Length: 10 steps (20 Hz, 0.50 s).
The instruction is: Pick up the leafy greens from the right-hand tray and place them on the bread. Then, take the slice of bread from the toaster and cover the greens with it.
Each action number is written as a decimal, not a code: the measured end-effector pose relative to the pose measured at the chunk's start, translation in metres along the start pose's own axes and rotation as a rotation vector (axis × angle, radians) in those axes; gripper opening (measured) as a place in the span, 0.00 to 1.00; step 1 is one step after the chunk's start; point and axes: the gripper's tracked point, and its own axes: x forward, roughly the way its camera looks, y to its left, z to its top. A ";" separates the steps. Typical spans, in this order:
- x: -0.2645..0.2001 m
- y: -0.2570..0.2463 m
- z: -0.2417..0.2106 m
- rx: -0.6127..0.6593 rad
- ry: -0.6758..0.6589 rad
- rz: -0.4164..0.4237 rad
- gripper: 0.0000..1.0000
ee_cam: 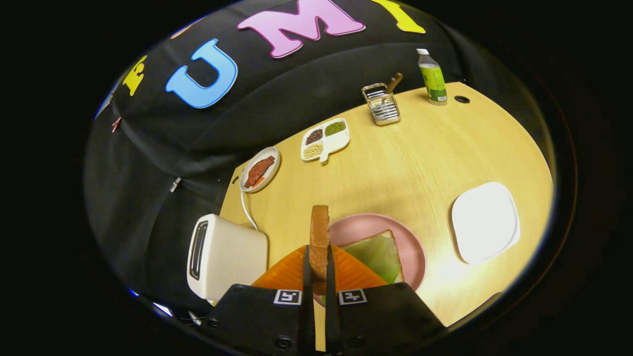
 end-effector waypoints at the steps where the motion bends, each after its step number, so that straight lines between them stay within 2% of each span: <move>1: 0.001 -0.007 -0.006 0.011 0.012 0.001 0.13; 4: 0.003 -0.022 -0.017 0.043 0.026 0.009 0.12; 10: 0.000 -0.064 -0.025 0.100 0.059 -0.060 0.15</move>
